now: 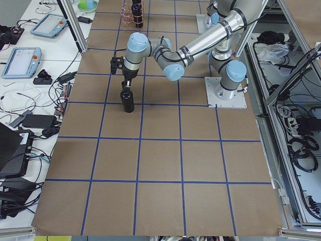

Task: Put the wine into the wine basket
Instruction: 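Carry the held bottle with the left gripper toward the table center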

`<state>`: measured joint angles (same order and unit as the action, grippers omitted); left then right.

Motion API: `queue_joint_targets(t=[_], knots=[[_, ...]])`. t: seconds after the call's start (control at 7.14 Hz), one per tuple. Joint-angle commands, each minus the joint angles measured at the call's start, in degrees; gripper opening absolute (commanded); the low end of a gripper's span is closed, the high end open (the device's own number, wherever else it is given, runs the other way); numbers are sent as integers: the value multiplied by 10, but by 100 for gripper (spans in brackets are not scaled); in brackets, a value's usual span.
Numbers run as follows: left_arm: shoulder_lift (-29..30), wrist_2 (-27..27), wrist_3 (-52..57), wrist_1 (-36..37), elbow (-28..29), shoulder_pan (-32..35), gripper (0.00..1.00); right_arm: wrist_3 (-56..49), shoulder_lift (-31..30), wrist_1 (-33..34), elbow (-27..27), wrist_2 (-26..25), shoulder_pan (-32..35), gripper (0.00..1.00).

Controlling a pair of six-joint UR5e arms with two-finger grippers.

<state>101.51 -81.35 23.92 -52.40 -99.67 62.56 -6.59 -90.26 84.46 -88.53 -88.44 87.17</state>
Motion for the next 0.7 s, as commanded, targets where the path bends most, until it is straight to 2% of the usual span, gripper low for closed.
queue_joint_targets(t=[0.0,0.28,0.42,0.56], knots=[[-1,5,1,0,0,0,29,0,0,0,-1,0,0,100],[-18,5,-8,-6,1,9,21,0,0,0,-1,-1,0,100],[-40,-2,-27,-21,-1,40,21,0,0,1,-1,0,0,100],[-66,-6,-100,-53,-5,77,21,-1,0,1,0,0,-1,100]])
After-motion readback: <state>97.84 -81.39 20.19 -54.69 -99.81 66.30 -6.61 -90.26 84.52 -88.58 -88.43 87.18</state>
